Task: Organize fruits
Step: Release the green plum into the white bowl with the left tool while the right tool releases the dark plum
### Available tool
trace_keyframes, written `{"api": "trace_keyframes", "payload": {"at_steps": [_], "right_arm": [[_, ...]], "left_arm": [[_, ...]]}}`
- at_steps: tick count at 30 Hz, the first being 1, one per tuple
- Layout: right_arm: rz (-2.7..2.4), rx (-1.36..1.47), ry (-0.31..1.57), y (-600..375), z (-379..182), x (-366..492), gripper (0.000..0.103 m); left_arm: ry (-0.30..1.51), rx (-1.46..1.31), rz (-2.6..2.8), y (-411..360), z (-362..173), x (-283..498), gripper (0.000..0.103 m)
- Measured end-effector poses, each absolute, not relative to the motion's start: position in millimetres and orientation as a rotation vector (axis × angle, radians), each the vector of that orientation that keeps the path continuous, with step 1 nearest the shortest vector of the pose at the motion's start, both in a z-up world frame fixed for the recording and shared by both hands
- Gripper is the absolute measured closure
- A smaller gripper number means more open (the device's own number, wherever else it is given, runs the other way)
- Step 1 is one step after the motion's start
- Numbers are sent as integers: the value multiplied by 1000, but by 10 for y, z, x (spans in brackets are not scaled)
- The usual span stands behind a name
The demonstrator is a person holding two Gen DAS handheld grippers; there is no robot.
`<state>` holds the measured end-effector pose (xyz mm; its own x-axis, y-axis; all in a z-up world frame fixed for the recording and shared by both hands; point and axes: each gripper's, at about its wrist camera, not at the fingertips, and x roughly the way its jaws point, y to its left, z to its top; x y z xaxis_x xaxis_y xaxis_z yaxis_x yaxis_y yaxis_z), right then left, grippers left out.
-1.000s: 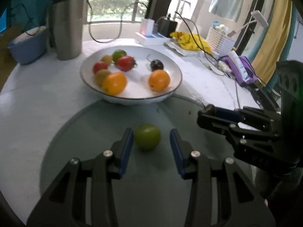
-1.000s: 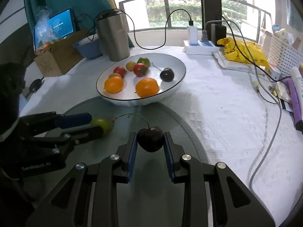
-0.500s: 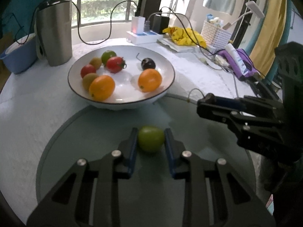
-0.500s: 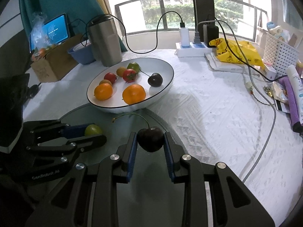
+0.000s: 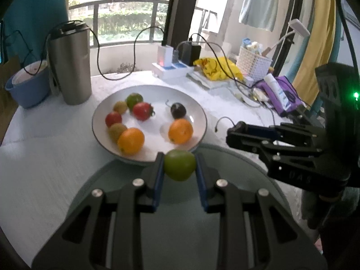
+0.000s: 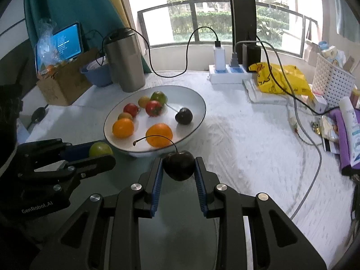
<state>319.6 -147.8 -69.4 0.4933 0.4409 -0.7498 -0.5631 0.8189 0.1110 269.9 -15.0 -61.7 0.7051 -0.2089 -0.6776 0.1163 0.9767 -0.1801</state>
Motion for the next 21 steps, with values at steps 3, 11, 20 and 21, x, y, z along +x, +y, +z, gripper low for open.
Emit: {"api": "trace_keyframes", "payload": {"at_steps": [3,11,20,21], "right_arm": [[612,-158,856,-1454,-666,3255,73],[616,-157,855,-1387,-656,3421,73],[626,-137,868,-1277,-749,3656,73],[627,-134,872,-1262,-767,3685,73]], "left_arm": [[760,-129,-177,-126,-595,2784,75],[766,-134,-171,-69,-652,2968,75],[802,-145,-167,-34,-748,3120,75],[806,-148,-167,-26,-756,3128,75]]}}
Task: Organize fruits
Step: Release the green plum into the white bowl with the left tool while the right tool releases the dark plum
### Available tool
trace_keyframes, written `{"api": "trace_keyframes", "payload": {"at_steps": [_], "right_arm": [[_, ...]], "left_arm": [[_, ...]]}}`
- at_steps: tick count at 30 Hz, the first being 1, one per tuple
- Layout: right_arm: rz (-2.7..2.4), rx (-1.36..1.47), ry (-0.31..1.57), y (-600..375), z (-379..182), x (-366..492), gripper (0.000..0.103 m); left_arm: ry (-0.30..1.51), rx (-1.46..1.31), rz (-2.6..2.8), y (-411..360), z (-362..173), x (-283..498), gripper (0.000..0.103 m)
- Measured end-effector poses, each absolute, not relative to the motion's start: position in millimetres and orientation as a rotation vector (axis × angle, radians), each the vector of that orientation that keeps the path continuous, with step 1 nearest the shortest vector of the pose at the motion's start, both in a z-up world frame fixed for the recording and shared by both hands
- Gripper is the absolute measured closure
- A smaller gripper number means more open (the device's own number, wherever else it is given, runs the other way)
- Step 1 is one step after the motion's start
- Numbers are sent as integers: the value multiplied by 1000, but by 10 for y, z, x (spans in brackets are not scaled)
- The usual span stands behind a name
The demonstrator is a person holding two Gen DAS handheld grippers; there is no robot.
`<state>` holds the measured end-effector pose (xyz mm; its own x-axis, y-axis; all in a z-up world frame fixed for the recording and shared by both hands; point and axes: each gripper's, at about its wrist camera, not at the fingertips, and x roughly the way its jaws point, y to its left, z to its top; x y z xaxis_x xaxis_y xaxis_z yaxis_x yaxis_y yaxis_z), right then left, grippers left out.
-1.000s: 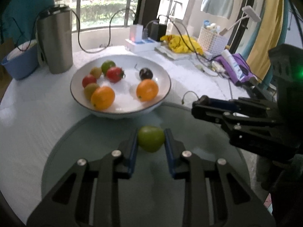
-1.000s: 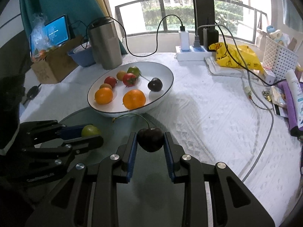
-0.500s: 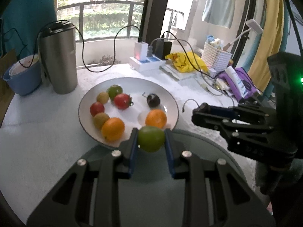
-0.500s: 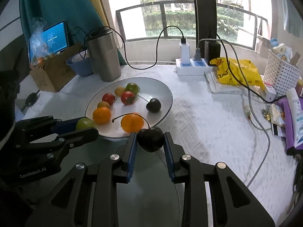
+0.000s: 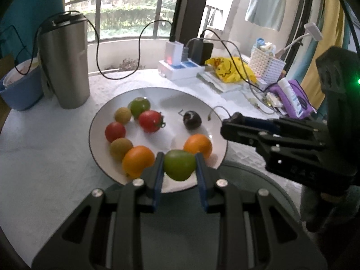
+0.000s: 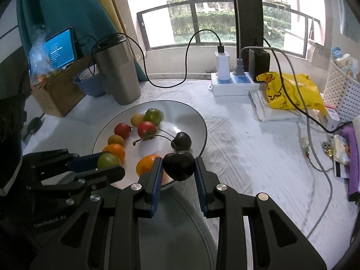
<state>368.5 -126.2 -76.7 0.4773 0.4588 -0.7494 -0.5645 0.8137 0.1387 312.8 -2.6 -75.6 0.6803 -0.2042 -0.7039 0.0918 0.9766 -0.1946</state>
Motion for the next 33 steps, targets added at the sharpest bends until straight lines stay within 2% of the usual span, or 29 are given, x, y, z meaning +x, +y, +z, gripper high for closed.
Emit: {"api": "trace_keyframes", "payload": {"at_steps": [19,22,25,28,30,33], "right_arm": [[624,-132,882,-1146,-869,3830,73],[614,-131,884,-1158,-865,3835,65],[612,-130,880,-1179,-830,3815,65],[611,-131,872,-1195,-784,3777,65],[609,-132,866,-1201,-750,3748,65],[605,-131,858,-1211,-706,3698,65]], "left_arm": [[852,-165,-160,7,-851,3221,74],[849,-168,-161,8,-837,3205,73],[846,-171,-161,8,-821,3190,73],[835,-179,-160,17,-782,3165,67],[826,-182,-161,22,-755,3141,60],[814,-183,-159,29,-708,3091,59]]}}
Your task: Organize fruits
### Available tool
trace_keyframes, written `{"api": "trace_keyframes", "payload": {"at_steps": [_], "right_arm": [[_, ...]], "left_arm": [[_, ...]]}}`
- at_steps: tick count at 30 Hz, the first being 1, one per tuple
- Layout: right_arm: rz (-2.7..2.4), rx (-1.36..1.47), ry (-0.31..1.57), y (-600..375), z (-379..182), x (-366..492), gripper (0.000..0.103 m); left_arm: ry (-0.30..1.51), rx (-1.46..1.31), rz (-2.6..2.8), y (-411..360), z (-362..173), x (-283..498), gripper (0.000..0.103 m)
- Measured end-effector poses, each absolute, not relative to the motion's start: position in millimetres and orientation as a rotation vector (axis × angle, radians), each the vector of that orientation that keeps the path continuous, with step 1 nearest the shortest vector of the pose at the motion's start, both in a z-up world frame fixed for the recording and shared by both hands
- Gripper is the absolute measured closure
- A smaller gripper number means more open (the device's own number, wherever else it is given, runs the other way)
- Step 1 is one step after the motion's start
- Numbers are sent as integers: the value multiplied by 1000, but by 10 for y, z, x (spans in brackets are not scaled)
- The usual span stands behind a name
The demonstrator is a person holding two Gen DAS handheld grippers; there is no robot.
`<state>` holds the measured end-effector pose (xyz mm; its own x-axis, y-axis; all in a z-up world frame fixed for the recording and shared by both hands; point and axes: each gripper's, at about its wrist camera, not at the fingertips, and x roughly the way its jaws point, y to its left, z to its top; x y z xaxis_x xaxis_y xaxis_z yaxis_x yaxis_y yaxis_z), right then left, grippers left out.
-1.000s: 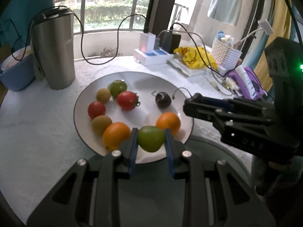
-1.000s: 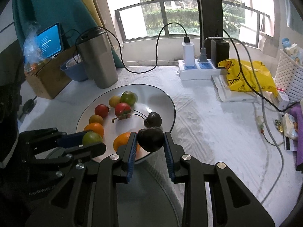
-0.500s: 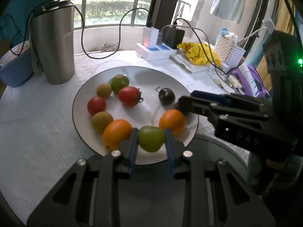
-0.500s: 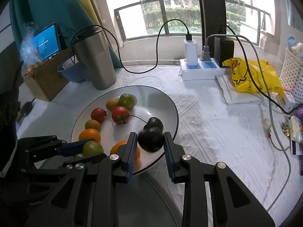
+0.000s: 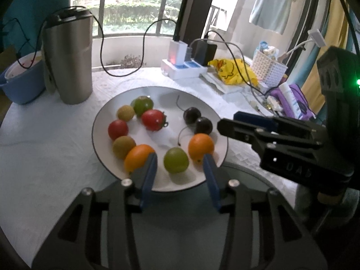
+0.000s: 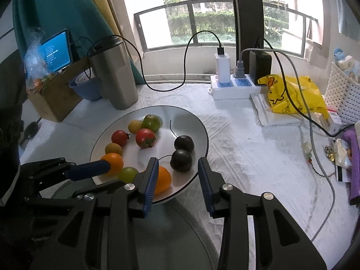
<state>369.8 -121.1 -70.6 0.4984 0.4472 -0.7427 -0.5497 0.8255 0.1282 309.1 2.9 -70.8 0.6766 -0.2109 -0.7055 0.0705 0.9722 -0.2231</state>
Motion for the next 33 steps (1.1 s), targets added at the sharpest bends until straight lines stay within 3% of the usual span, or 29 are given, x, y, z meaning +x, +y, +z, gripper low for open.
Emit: {"api": "trace_keyframes", "payload": {"at_steps": [33], "right_arm": [[578,-179,754,-1281,-206,2479,65]], "left_arm": [[646,-178,-106,187,-215,1879,58]]}}
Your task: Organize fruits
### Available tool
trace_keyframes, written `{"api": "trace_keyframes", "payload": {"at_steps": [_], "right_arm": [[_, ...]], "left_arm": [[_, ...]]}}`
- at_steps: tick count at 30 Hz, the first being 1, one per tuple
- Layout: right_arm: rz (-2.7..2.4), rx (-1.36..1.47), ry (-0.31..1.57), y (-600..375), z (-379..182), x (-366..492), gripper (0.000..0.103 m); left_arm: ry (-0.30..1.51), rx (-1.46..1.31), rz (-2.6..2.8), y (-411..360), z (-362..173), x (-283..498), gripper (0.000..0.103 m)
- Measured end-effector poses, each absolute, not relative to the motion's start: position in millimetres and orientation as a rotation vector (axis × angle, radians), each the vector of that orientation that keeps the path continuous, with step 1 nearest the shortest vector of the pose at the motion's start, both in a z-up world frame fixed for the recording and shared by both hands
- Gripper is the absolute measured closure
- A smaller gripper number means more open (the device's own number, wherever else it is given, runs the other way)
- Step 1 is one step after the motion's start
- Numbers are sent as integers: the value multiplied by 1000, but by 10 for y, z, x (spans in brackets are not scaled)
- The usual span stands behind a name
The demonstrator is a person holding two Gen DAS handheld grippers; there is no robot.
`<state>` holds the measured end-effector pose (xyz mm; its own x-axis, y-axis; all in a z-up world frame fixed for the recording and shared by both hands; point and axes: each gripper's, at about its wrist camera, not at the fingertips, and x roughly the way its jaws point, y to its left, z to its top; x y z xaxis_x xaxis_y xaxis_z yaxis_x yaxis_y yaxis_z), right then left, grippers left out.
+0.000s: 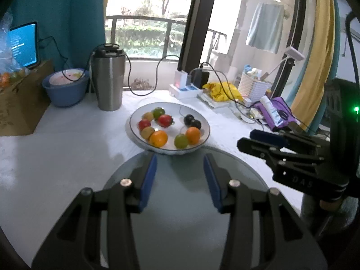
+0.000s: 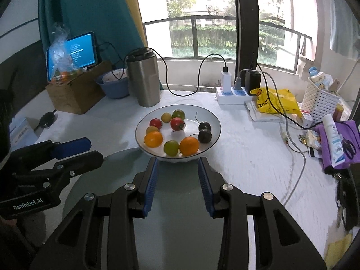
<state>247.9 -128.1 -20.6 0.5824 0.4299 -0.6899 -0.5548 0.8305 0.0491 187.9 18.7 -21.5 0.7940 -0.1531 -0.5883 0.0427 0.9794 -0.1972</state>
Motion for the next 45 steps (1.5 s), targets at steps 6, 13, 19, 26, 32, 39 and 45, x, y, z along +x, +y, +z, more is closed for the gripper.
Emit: {"api": "trace_keyframes", "payload": {"at_steps": [6,13,19,26,32,39,45], "right_arm": [[580,-190,727,-1302,-113,2219,65],[574,-200,693,-1324,9,1922,65],[553,-175,678,-1329,158,1671,64],[527,-167,613,-1320,429,1406,46],[454,-180,552,-1372,656,1281,25],[401,-164,479,-1499,889,1164,17],[362,-153,457,-1628,950,1112,17]], "left_arm": [[615,-166,-88,196,-142,1581,58],[572,-142,-61,202,-43,1233,58],[525,-138,-30,278,115,973,40],[440,-146,27,393,398,665,18],[413,-140,91,441,576,507,6],[376,-139,157,489,742,374,6],[367,-105,151,409,817,303,6]]}}
